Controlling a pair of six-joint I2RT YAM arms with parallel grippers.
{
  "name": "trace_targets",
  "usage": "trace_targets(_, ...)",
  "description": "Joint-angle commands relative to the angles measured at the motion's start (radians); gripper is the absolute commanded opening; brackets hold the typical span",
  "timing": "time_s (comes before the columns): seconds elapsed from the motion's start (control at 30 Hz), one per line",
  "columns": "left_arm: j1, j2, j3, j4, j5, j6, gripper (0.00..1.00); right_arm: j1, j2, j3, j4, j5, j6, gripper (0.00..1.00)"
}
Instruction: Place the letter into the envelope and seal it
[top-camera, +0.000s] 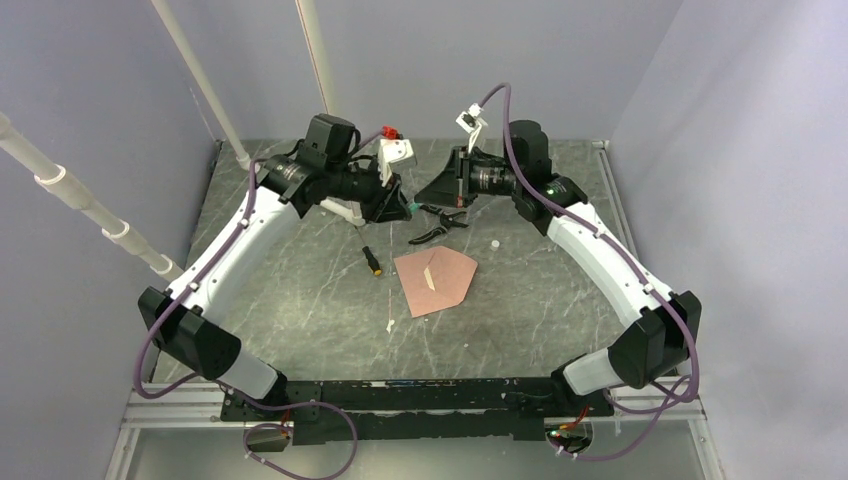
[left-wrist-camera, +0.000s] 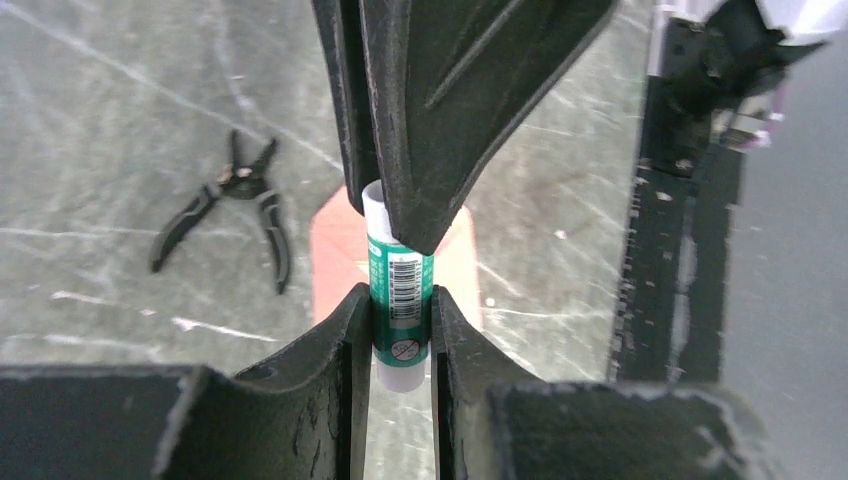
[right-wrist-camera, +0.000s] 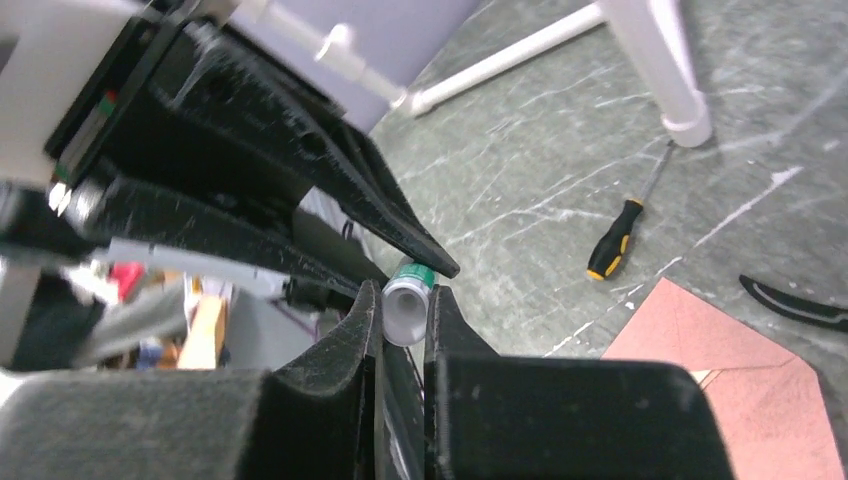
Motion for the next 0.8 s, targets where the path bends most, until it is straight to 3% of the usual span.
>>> trace_targets(0.0, -0.006, -0.059, -0.079, 0.195, -0.233, -0.045, 0.02, 0.054, -0.010, 0.030, 0.122, 0.332, 0.309, 0.00)
trace_targets(0.1, -0.006, -0.102, -0.158, 0.324, -0.385, -0.070, 0.03, 0.067, -0.016, 0.024, 0.075, 0.498, 0.513, 0.00)
trace_targets(0.2, -0.002, -0.113, -0.180, 0.369, -0.409, -0.074, 0.02, 0.087, -0.025, 0.030, 0.097, 0.548, 0.522, 0.01)
trace_targets(0.3, 0.005, -0.088, -0.141, 0.291, -0.285, -0.064, 0.02, 0.096, 0.003, 0.113, 0.053, 0.469, 0.340, 0.40)
trace_targets(0.37, 0.005, -0.064, -0.096, 0.209, -0.190, -0.052, 0.02, 0.091, -0.006, 0.109, 0.050, 0.391, 0.230, 0.56)
trace_targets(0.43, 0.005, -0.046, -0.061, 0.142, -0.102, -0.039, 0.02, 0.086, -0.031, 0.078, 0.052, 0.319, 0.125, 0.64)
trace_targets(0.57, 0.005, -0.035, -0.020, 0.056, 0.018, -0.017, 0.02, 0.065, -0.081, 0.018, 0.048, 0.090, -0.085, 0.67)
trace_targets(0.77, 0.005, -0.001, 0.066, -0.113, 0.186, 0.077, 0.02, 0.049, -0.094, 0.079, -0.126, -0.031, -0.287, 0.67)
